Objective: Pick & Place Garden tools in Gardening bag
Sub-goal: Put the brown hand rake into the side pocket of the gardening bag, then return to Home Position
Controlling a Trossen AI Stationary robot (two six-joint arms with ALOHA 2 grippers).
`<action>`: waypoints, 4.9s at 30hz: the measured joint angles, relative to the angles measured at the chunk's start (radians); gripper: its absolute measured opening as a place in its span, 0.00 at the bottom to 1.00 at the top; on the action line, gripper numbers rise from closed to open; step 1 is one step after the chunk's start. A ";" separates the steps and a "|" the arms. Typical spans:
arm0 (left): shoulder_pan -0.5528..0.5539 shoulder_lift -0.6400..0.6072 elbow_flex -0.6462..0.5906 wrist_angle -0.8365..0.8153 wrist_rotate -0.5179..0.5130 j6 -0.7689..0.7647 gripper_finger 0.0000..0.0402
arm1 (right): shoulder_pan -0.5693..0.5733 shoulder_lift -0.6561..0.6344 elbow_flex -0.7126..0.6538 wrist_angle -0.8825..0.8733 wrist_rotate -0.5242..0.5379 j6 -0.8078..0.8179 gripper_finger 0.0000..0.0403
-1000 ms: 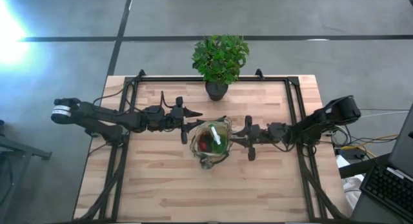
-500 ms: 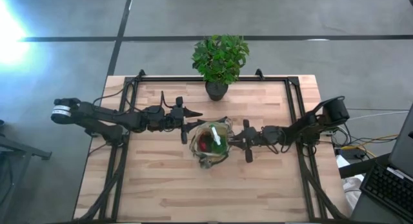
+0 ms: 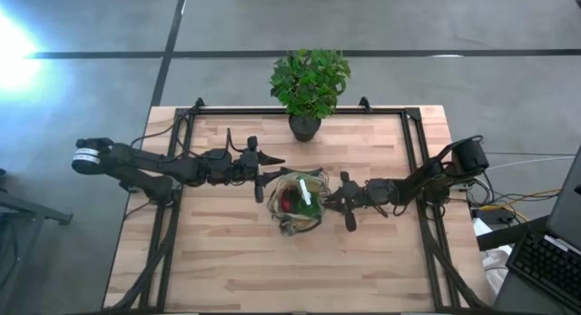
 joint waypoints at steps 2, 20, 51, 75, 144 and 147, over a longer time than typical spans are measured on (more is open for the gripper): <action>0.000 0.000 0.000 0.000 0.000 0.000 0.37 | 0.000 -0.002 0.000 -0.018 0.000 0.006 0.12; 0.000 0.000 -0.001 -0.001 0.000 0.000 0.37 | 0.000 -0.006 0.009 -0.043 -0.004 0.011 0.27; 0.000 0.000 -0.001 -0.013 0.000 -0.002 0.37 | 0.000 -0.392 0.005 -0.467 -0.002 0.015 0.40; 0.000 -0.189 -0.102 -0.174 0.000 0.052 0.26 | 0.073 -0.912 -0.004 -1.048 -0.014 0.023 0.13; 0.244 -0.776 -0.638 -0.294 0.079 -0.008 0.06 | -0.083 -1.620 -0.253 -1.184 -0.027 -0.294 0.02; 0.244 -0.776 -0.638 -0.294 0.079 -0.008 0.06 | -0.083 -1.620 -0.253 -1.184 -0.027 -0.294 0.02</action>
